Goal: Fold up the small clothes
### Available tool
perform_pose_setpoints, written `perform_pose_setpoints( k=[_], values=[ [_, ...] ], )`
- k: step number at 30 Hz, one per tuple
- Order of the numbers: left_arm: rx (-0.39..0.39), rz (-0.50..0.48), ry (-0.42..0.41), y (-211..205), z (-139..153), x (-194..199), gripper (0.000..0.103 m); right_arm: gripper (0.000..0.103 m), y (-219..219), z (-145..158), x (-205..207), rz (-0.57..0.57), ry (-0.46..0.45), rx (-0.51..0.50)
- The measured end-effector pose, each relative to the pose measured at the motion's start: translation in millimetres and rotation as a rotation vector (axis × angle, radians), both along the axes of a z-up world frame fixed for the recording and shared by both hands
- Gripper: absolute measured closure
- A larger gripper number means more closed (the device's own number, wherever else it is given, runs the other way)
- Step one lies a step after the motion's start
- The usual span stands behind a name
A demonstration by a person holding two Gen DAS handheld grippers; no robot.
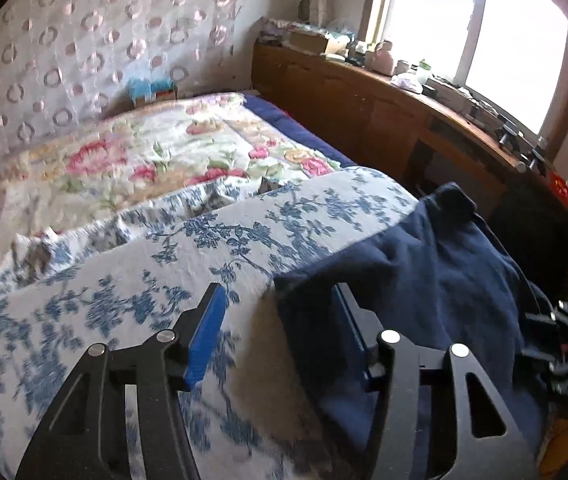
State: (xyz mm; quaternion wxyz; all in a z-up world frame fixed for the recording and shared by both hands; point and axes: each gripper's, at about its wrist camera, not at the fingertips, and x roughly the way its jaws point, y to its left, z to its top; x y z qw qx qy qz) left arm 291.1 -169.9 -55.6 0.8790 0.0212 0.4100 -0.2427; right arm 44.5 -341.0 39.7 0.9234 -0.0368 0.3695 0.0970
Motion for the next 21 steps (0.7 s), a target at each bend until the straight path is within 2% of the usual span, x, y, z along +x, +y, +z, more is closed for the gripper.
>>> perform_pose_setpoints(
  k=[4, 9, 11, 12, 14, 16, 18, 21],
  values=[
    [-0.027, -0.02, 0.062, -6.9, -14.2, 14.3, 0.047, 0.057, 1.0, -2.0, 2.0, -0.001, 0.001, 0.012],
    [-0.03, -0.072, 0.085, -21.1, -23.8, 10.5, 0.049, 0.057, 2.9, -2.5, 1.8, -0.002, 0.002, 0.021],
    [-0.036, -0.096, 0.082, -24.1, -22.4, 8.6, 0.062, 0.057, 3.1, -2.6, 1.6, -0.001, 0.002, 0.022],
    [-0.033, -0.097, 0.078, -24.5, -21.8, 7.9, 0.064, 0.057, 3.3, -2.8, 1.5, -0.001, 0.003, 0.024],
    [-0.025, -0.103, 0.063, -23.9, -18.8, 6.1, 0.083, 0.056, 3.9, -2.8, 2.1, -0.001, 0.004, 0.027],
    [-0.014, -0.083, 0.024, -18.6, -13.7, 3.7, 0.09, 0.056, 3.6, -2.9, 2.2, 0.0, 0.005, 0.029],
    [0.0, -0.061, 0.006, -12.0, -12.4, 4.5, 0.092, 0.056, 4.2, -3.3, 1.9, 0.0, 0.004, 0.03],
    [0.004, -0.048, 0.025, -5.0, -18.1, 8.3, 0.092, 0.056, 4.8, -3.7, 2.5, 0.0, 0.004, 0.026]
  ],
)
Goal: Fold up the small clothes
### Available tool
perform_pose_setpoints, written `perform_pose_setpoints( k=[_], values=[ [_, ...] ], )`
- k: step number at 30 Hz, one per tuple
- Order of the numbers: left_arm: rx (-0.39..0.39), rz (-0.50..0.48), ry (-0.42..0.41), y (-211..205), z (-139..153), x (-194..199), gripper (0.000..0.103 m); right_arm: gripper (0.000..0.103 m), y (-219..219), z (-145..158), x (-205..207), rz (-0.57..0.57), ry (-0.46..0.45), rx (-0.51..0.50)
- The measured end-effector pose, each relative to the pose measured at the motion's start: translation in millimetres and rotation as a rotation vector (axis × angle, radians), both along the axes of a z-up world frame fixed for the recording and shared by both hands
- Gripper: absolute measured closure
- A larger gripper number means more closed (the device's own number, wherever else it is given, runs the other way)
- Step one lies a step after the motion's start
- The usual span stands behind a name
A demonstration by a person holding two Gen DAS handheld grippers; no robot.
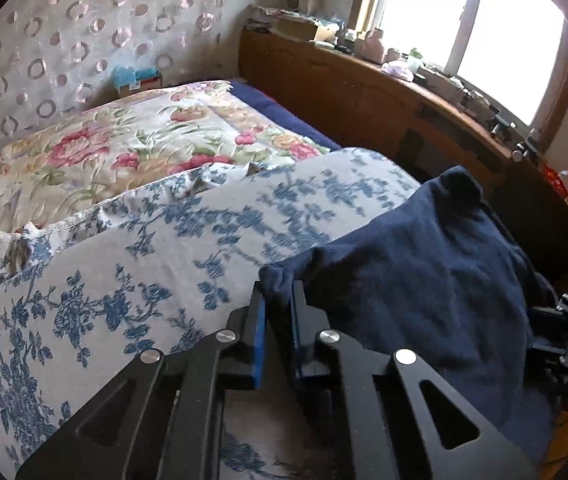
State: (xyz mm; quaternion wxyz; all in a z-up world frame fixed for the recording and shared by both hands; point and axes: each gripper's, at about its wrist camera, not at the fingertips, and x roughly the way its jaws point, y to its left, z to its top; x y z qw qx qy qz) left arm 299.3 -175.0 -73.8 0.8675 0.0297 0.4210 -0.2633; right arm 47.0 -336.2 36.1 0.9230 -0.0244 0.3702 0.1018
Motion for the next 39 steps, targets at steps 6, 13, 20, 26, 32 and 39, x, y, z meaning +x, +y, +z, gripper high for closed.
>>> perform_pose_setpoints(
  k=[6, 13, 20, 26, 32, 39],
  values=[
    [0.023, 0.004, -0.036, 2.8, 2.5, -6.5, 0.09, 0.056, -1.1, -0.5, 0.2, 0.002, -0.001, -0.002],
    [0.067, 0.01, -0.091, 12.8, 19.2, -30.2, 0.067, 0.056, -1.8, -0.6, 0.5, 0.003, -0.001, -0.004],
    [0.053, 0.01, -0.089, 28.1, 26.8, -66.3, 0.055, 0.056, -1.8, -0.8, 0.8, 0.003, -0.001, -0.008],
    [0.037, 0.039, -0.095, 40.4, 26.5, -112.1, 0.031, 0.056, -0.8, 2.3, -2.0, -0.008, -0.01, -0.024],
    [0.008, 0.015, -0.057, 42.1, 16.5, -164.3, 0.031, 0.054, 0.0, 7.8, -19.9, -0.022, -0.021, -0.007],
    [-0.02, -0.039, -0.031, 29.4, 8.6, -212.0, 0.031, 0.046, -0.1, 19.0, -47.4, -0.035, -0.054, -0.017]
  ],
)
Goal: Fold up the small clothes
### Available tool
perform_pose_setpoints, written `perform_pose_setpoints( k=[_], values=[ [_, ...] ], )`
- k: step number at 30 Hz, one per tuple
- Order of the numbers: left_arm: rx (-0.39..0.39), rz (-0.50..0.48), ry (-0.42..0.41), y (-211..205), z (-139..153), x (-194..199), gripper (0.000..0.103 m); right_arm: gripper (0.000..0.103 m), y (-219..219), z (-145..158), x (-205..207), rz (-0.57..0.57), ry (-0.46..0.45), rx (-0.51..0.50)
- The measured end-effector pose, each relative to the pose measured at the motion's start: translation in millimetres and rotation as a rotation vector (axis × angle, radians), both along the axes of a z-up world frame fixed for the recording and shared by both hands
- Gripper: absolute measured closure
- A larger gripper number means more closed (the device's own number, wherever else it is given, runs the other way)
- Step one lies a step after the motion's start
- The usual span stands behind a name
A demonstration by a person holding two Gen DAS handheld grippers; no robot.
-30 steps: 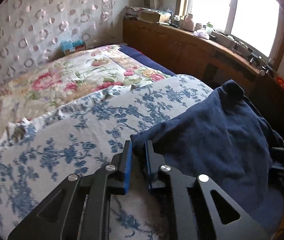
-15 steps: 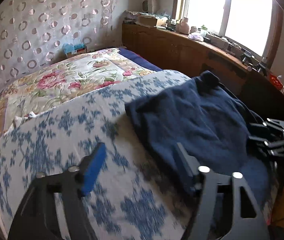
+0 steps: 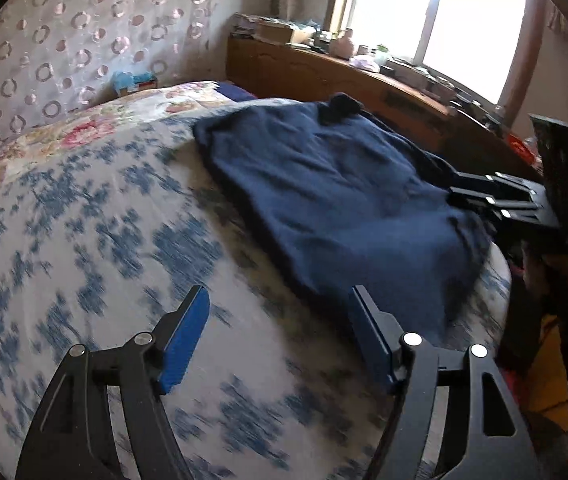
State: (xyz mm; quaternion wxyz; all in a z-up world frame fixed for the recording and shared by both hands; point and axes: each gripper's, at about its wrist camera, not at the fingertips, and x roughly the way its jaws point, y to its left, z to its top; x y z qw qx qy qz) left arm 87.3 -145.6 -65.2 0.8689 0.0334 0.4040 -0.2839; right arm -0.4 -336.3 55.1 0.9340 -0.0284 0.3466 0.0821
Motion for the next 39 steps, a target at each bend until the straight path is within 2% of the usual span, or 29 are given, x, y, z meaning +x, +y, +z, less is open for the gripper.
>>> perform_pose_setpoints(
  k=[7, 15, 18, 19, 20, 21, 22, 23, 26, 31, 34, 39],
  values=[
    [-0.008, -0.047, 0.014, -18.5, -3.8, -22.0, 0.031, 0.045, 1.5, 7.4, -22.8, -0.005, -0.021, -0.005],
    [-0.041, -0.091, 0.097, -26.4, -17.5, -29.5, 0.049, 0.045, 12.5, -1.5, -25.4, 0.044, 0.003, 0.014],
    [-0.052, -0.1, 0.118, -28.0, -17.1, -28.7, 0.057, 0.039, 16.5, -6.5, -27.2, 0.078, 0.016, 0.014],
    [-0.061, -0.102, 0.132, -28.2, -17.2, -27.3, 0.07, 0.039, 17.4, -8.1, -27.4, 0.089, 0.025, 0.013],
    [-0.074, -0.113, 0.155, -29.4, -17.9, -26.0, 0.079, 0.039, 18.6, -9.4, -27.8, 0.1, 0.034, 0.01],
    [-0.077, -0.113, 0.155, -30.4, -17.4, -25.9, 0.081, 0.039, 19.7, -10.3, -28.2, 0.11, 0.038, 0.007],
    [-0.078, -0.114, 0.145, -31.4, -15.8, -26.0, 0.09, 0.038, 20.7, -11.1, -28.8, 0.121, 0.042, 0.006],
    [-0.081, -0.118, 0.137, -32.6, -12.8, -25.9, 0.092, 0.038, 22.0, -11.7, -29.3, 0.132, 0.045, 0.008],
    [-0.124, -0.116, 0.099, -31.1, 4.9, -24.6, 0.094, 0.03, 25.4, -13.3, -28.1, 0.16, 0.053, 0.01],
    [-0.136, -0.113, 0.017, -37.4, 34.4, -18.7, 0.094, 0.025, 34.0, -16.5, -27.3, 0.201, 0.06, 0.001],
    [-0.145, -0.113, 0.0, -39.8, 42.3, -13.8, 0.094, 0.023, 37.0, -18.9, -30.1, 0.233, 0.064, 0.004],
    [-0.154, -0.107, -0.033, -40.9, 52.3, -9.5, 0.094, 0.022, 36.4, -25.3, -27.0, 0.188, 0.064, -0.09]
  ],
)
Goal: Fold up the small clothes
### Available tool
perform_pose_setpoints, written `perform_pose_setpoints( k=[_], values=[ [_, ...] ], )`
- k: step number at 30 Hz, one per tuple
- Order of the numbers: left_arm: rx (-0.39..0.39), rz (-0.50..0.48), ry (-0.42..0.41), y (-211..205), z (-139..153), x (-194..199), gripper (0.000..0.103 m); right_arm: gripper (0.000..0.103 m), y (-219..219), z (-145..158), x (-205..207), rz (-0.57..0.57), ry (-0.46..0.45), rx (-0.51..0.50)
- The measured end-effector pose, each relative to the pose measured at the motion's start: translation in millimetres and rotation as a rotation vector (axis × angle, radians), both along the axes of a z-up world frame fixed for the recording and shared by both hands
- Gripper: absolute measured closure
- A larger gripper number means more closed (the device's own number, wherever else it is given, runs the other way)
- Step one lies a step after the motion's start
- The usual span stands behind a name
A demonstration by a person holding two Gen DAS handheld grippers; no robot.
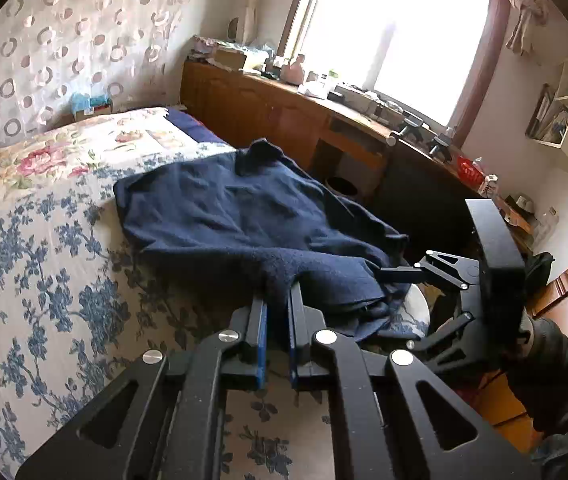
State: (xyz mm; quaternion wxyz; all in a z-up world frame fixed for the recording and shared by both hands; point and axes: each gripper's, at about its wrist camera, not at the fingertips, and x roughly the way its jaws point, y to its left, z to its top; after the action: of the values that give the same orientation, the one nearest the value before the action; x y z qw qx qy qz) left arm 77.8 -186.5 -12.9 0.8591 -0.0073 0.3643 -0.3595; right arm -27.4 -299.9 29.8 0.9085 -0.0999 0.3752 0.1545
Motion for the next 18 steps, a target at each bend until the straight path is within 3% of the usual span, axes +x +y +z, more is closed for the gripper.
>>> perform_pose_setpoints(
  k=[9, 12, 13, 15, 18],
  values=[
    [-0.017, 0.021, -0.007, 5.4, 6.9, 19.5, 0.094, 0.023, -14.7, 4.8, 17.5, -0.043, -0.029, -0.031],
    [-0.024, 0.025, -0.003, 4.7, 8.9, 30.5, 0.094, 0.056, -16.8, 8.1, 32.3, -0.039, -0.029, -0.034],
    [-0.022, 0.029, -0.005, 4.2, 9.6, 33.9, 0.094, 0.075, -17.5, 10.6, 36.5, -0.032, -0.032, -0.026],
    [-0.014, 0.046, -0.016, 4.5, 12.5, 41.6, 0.094, 0.089, -16.8, 19.7, 43.9, -0.01, -0.054, -0.02],
    [-0.004, 0.076, -0.019, 7.9, 14.6, 56.7, 0.094, 0.091, -17.7, 41.3, 57.5, 0.0, -0.112, -0.021]
  ],
)
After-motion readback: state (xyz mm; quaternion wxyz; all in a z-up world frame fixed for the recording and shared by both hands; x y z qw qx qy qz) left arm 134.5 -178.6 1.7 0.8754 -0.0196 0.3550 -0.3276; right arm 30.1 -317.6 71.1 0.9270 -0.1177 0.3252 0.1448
